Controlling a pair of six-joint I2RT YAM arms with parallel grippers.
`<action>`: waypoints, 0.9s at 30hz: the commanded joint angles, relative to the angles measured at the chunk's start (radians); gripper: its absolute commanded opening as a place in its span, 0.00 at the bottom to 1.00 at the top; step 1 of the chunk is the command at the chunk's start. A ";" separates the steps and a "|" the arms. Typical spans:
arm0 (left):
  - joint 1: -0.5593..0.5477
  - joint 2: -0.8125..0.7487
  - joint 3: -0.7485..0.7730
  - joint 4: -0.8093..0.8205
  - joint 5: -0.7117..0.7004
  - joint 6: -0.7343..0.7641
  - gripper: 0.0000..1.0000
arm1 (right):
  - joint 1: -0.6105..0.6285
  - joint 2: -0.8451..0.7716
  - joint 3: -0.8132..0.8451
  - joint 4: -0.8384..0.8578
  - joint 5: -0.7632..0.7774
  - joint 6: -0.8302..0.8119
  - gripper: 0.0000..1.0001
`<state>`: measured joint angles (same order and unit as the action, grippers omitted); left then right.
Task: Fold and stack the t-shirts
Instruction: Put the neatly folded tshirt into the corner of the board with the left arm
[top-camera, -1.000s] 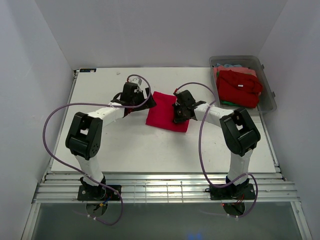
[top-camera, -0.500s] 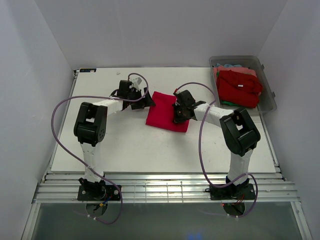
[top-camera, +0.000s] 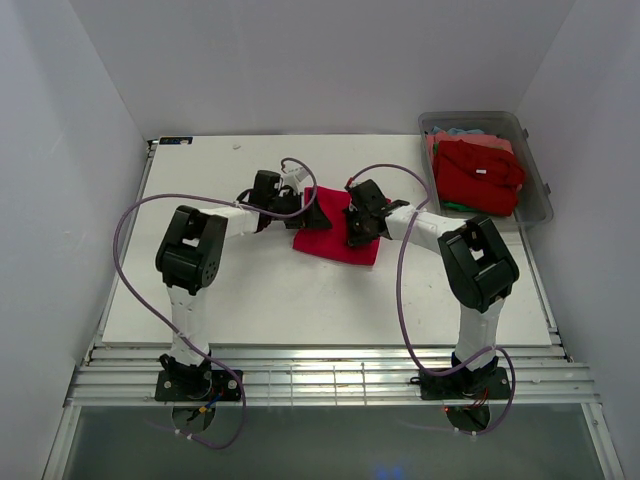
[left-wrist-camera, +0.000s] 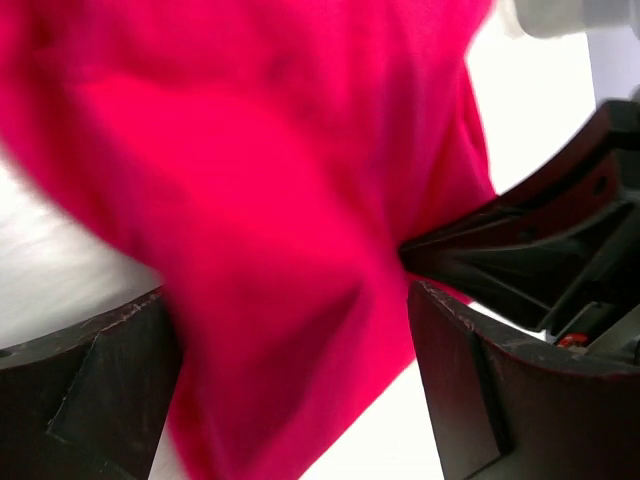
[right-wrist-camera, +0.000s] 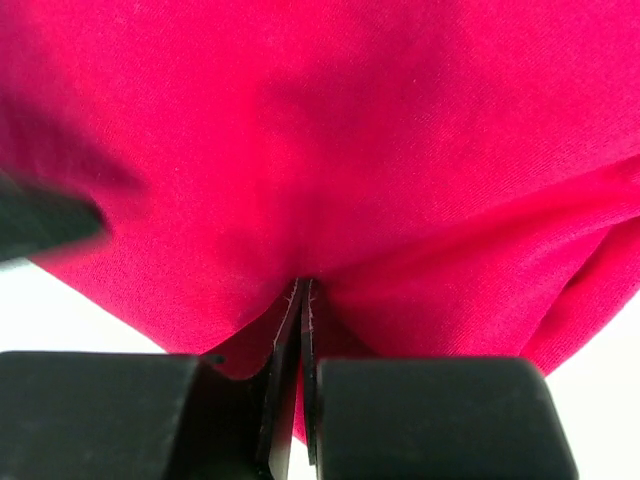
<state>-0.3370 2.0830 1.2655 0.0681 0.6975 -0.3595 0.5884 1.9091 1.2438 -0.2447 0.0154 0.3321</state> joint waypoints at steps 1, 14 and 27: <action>-0.072 0.023 -0.069 -0.088 -0.023 -0.016 0.98 | 0.010 0.028 0.017 -0.074 0.017 -0.011 0.08; -0.140 0.032 -0.075 0.021 -0.102 -0.125 0.98 | 0.025 0.004 -0.015 -0.056 0.011 -0.005 0.08; -0.149 0.055 -0.006 -0.063 -0.368 -0.144 0.07 | 0.068 -0.100 -0.106 -0.004 -0.005 -0.007 0.46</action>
<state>-0.4744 2.1059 1.2484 0.1341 0.4625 -0.5175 0.6304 1.8561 1.1786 -0.2165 0.0242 0.3393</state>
